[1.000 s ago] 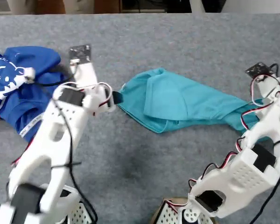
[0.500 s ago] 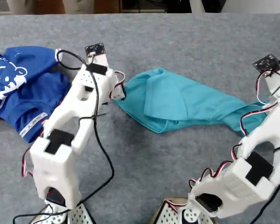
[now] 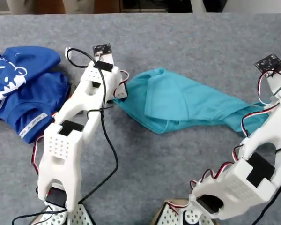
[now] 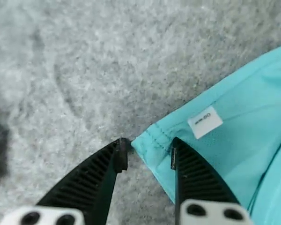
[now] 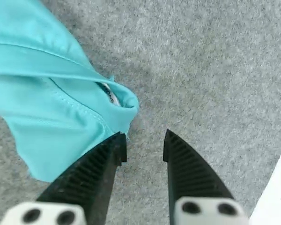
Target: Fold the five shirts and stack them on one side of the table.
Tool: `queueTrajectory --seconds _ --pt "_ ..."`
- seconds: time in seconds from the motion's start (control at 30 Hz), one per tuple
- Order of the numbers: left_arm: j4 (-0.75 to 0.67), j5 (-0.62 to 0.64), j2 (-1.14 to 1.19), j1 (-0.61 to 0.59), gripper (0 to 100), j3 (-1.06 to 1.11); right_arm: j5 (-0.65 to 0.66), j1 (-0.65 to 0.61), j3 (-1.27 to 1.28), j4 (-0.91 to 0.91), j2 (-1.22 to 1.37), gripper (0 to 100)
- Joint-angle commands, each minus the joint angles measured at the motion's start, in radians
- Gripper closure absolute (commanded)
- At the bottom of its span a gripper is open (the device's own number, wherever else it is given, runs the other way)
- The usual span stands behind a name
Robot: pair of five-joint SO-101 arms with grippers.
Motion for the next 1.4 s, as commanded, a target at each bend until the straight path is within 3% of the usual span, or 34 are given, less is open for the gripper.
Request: queueTrajectory --seconds 0.0,0.13,0.3,0.5,0.6,0.8,1.1,1.37 --pt "0.002 -0.002 0.004 0.003 84 -0.028 -0.012 -0.016 0.015 -0.015 -0.058 86.0" --pt "0.002 -0.008 0.004 0.009 98 -0.028 -0.035 -0.047 0.013 0.006 -0.062 86.0" --pt "0.043 -0.028 0.002 0.009 98 -0.028 -0.207 -0.091 -0.053 0.061 -0.117 85.3" --pt "0.063 -0.028 -0.002 0.003 98 -0.018 -0.247 -0.44 -0.102 0.341 -0.234 71.5" --pt "0.083 -0.026 -0.002 -0.014 98 -0.02 -0.242 -0.63 -0.042 0.39 -0.254 69.3" --pt "0.092 -0.028 0.005 -0.031 98 -0.014 -0.238 -0.851 0.189 0.17 -0.249 72.0" --pt "0.084 -0.029 -0.002 -0.041 98 0.02 -0.308 -0.993 0.389 -0.058 -0.248 94.1" --pt "0.084 -0.029 -0.002 -0.048 98 0.025 -0.402 -1.044 0.4 -0.164 -0.139 81.5"
